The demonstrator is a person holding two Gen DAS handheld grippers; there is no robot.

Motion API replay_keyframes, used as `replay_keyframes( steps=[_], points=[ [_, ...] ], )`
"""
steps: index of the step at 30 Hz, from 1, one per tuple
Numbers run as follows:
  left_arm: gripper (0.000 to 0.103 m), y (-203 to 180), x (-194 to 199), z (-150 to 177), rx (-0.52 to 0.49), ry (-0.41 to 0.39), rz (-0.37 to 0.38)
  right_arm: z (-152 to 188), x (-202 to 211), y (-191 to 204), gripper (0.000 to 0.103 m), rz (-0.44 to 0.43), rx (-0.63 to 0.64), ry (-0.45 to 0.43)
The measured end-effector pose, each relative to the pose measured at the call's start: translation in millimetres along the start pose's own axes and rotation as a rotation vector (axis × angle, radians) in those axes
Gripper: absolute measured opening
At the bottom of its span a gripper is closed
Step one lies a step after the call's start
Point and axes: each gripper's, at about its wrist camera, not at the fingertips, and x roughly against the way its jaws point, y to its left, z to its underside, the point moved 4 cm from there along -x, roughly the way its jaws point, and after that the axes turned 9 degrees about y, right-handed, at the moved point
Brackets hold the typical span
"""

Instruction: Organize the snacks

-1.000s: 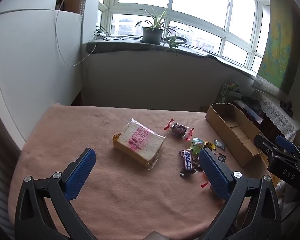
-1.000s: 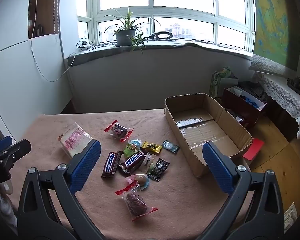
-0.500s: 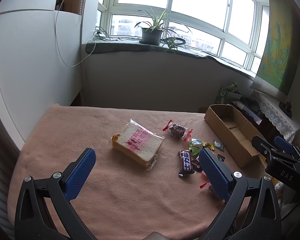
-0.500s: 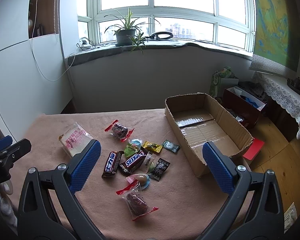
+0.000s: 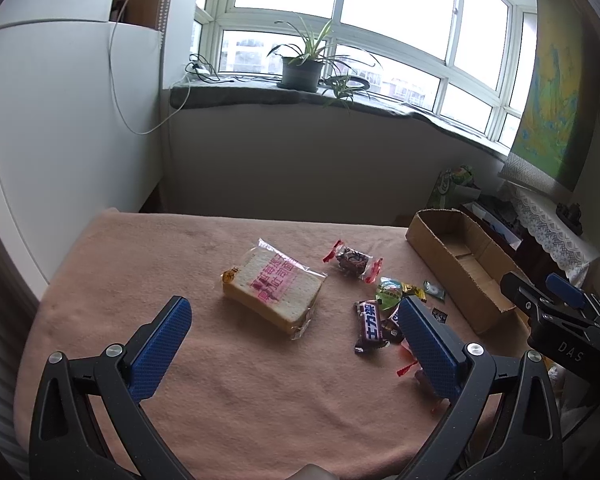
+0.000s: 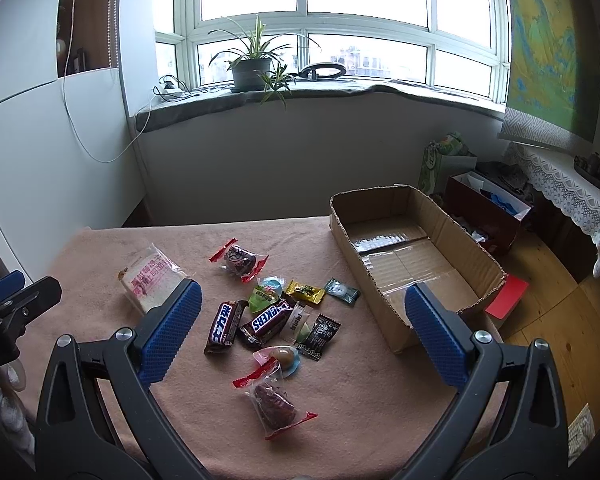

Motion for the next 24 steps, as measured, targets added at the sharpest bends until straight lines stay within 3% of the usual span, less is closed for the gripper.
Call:
replay_keyframes(
  steps=[24],
  points=[
    [0.102,0.5,2.0,-0.3,-0.001,0.003,0.007,0.3,0.5,-0.4,0.103,0.001,0.001,0.000]
  ],
)
